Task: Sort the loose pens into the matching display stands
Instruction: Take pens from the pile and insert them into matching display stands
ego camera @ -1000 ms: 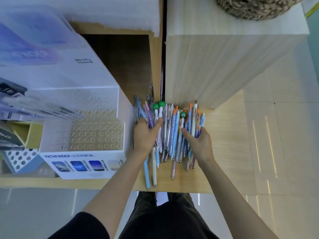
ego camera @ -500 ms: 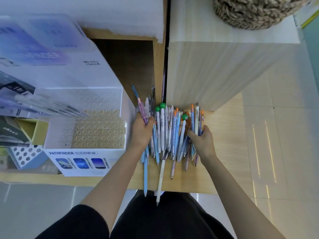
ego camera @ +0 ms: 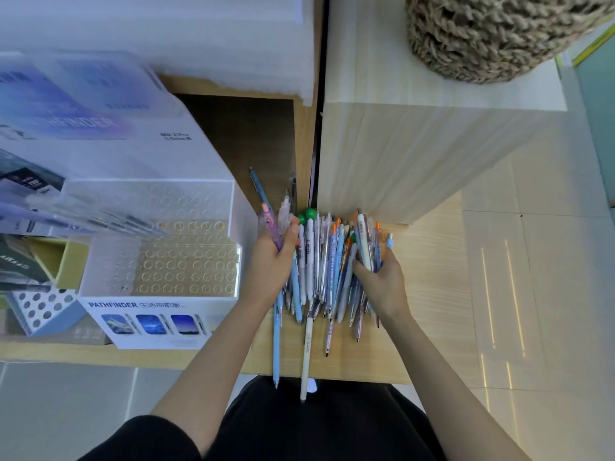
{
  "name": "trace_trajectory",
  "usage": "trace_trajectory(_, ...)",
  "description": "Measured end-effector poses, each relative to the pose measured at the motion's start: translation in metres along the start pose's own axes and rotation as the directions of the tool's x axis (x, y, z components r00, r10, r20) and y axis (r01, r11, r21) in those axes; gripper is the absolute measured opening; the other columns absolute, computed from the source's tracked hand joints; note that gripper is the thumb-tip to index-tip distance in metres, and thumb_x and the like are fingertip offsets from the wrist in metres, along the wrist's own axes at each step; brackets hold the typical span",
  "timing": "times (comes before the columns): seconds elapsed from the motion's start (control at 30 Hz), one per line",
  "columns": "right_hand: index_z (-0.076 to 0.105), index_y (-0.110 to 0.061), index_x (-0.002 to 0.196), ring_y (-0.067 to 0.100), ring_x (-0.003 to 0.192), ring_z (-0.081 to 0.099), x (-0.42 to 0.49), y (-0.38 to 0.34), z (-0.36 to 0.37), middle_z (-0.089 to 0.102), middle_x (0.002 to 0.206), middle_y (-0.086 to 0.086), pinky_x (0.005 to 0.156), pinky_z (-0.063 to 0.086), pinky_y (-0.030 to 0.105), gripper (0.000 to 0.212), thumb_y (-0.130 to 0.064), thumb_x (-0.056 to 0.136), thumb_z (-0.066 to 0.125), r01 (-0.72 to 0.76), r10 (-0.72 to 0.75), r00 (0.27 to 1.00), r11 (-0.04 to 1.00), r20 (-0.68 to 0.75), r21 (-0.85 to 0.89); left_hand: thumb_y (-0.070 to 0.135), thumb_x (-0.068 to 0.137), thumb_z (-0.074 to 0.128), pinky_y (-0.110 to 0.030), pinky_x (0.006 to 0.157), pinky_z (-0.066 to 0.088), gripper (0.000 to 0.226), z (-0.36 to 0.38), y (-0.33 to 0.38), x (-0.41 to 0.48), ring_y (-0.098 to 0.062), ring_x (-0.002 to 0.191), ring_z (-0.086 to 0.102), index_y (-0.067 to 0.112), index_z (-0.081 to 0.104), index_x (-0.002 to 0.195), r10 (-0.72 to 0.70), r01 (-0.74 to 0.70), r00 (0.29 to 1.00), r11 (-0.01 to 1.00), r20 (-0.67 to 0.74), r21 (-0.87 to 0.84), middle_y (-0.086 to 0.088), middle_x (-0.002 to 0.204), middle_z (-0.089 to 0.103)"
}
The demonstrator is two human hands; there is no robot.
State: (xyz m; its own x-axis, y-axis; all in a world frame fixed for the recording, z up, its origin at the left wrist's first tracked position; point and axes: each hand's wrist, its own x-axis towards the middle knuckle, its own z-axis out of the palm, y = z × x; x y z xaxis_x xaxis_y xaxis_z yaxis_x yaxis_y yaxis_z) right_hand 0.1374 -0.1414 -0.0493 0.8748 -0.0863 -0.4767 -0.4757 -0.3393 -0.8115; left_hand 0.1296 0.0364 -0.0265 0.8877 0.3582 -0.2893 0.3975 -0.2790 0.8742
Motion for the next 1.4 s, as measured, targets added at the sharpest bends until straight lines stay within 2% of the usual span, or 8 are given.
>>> trace_trajectory(0.13, 0.055, -0.014, 0.102, 0.009, 0.05, 0.045, -0.003, 0.0, 0.0, 0.054, 0.069, -0.001, 0.043, 0.035, 0.014, 0.014, -0.01, 0.089, 0.059, 0.02, -0.02, 0.999, 1.0, 0.035, -0.02, 0.036, 0.098, 0.044, -0.032, 0.048, 0.036, 0.015, -0.006, 0.026, -0.004, -0.018, 0.047, 0.04, 0.032, 0.057, 0.092, 0.144, -0.143, 0.99, 0.988, 0.014, -0.055, -0.032, 0.071, 0.051)
trace_trajectory(0.37, 0.055, -0.009, 0.082, 0.013, 0.045, 0.045, -0.014, -0.014, -0.014, 0.049, 0.056, 0.001, 0.047, 0.042, 0.026, 0.015, -0.017, 0.09, 0.064, -0.003, -0.022, 0.98, 0.992, 0.196, 0.125, 0.022, 0.092, 0.06, -0.024, 0.053, 0.046, 0.006, -0.003, 0.028, -0.006, -0.011, 0.052, 0.046, 0.022, 0.062, 0.097, -0.044, 0.074, 0.96, 0.992, 0.278, -0.1, -0.001, 0.062, 0.046)
trace_trajectory(0.6, 0.057, -0.006, 0.072, 0.018, 0.05, 0.049, -0.029, -0.023, -0.02, 0.052, 0.056, 0.006, 0.053, 0.045, 0.025, 0.024, -0.021, 0.089, 0.065, -0.066, -0.009, 0.971, 0.949, 0.237, 0.307, 0.015, 0.088, 0.064, -0.022, 0.047, 0.043, 0.034, 0.004, 0.017, -0.035, -0.011, 0.049, 0.047, -0.007, 0.058, 0.112, -0.308, 0.505, 0.792, 0.815, 0.527, -0.284, -0.001, 0.06, 0.051)
trace_trajectory(0.77, 0.066, -0.009, 0.087, 0.02, 0.056, 0.057, -0.039, -0.025, -0.018, 0.061, 0.064, 0.009, 0.054, 0.051, 0.033, 0.004, -0.013, 0.087, 0.067, -0.178, 0.065, 0.955, 0.906, 0.29, 0.383, 0.038, 0.06, 0.089, -0.048, 0.102, 0.044, 0.099, -0.001, 0.007, -0.057, -0.027, 0.109, 0.061, -0.001, 0.04, 0.137, -0.362, 0.582, 0.745, 0.763, 0.56, -0.281, -0.018, 0.114, 0.064)
trace_trajectory(1.0, 0.064, -0.008, 0.091, 0.025, 0.066, 0.064, -0.046, -0.024, -0.01, 0.066, 0.071, 0.009, 0.066, 0.055, 0.04, 0.009, -0.012, 0.085, 0.068, -0.199, 0.064, 0.943, 0.896, 0.327, 0.398, 0.018, 0.072, 0.079, -0.044, 0.09, 0.052, 0.043, -0.008, 0.002, -0.07, -0.018, 0.084, 0.067, 0.006, 0.066, 0.111, -0.294, 0.558, 0.736, 0.773, 0.61, -0.301, -0.007, 0.083, 0.07)
trace_trajectory(1.23, 0.031, -0.006, 0.144, 0.023, 0.116, 0.059, -0.051, -0.039, -0.007, 0.061, 0.128, 0.007, 0.102, 0.044, 0.049, 0.109, -0.055, 0.06, 0.083, -0.314, 0.144, 0.901, 0.867, 0.408, 0.387, 0.034, 0.076, 0.072, -0.021, 0.054, 0.043, 0.03, 0.002, 0.022, -0.063, -0.01, 0.055, 0.043, 0.015, 0.064, 0.098, -0.27, 0.462, 0.841, 0.809, 0.469, -0.364, 0.008, 0.057, 0.05)
trace_trajectory(1.3, 0.023, -0.008, 0.148, 0.021, 0.121, 0.055, -0.053, -0.052, -0.006, 0.053, 0.137, 0.008, 0.105, 0.042, 0.046, 0.097, -0.043, 0.075, 0.076, -0.38, 0.168, 0.878, 0.813, 0.448, 0.44, 0.033, 0.083, 0.069, -0.018, 0.062, 0.046, 0.023, 0.003, 0.034, -0.059, -0.015, 0.07, 0.053, 0.015, 0.064, 0.097, -0.249, 0.424, 0.856, 0.839, 0.453, -0.341, 0.006, 0.072, 0.057)
trace_trajectory(1.4, 0.022, -0.011, 0.149, 0.023, 0.13, 0.047, -0.051, -0.063, -0.006, 0.041, 0.147, 0.011, 0.111, 0.035, 0.047, 0.079, -0.03, 0.087, 0.066, -0.434, 0.137, 0.85, 0.729, 0.509, 0.529, 0.047, 0.081, 0.065, -0.024, 0.102, 0.031, 0.08, -0.001, 0.052, -0.061, -0.021, 0.132, 0.037, 0.008, 0.031, 0.143, -0.319, 0.477, 0.823, 0.837, 0.47, -0.267, -0.002, 0.132, 0.044)
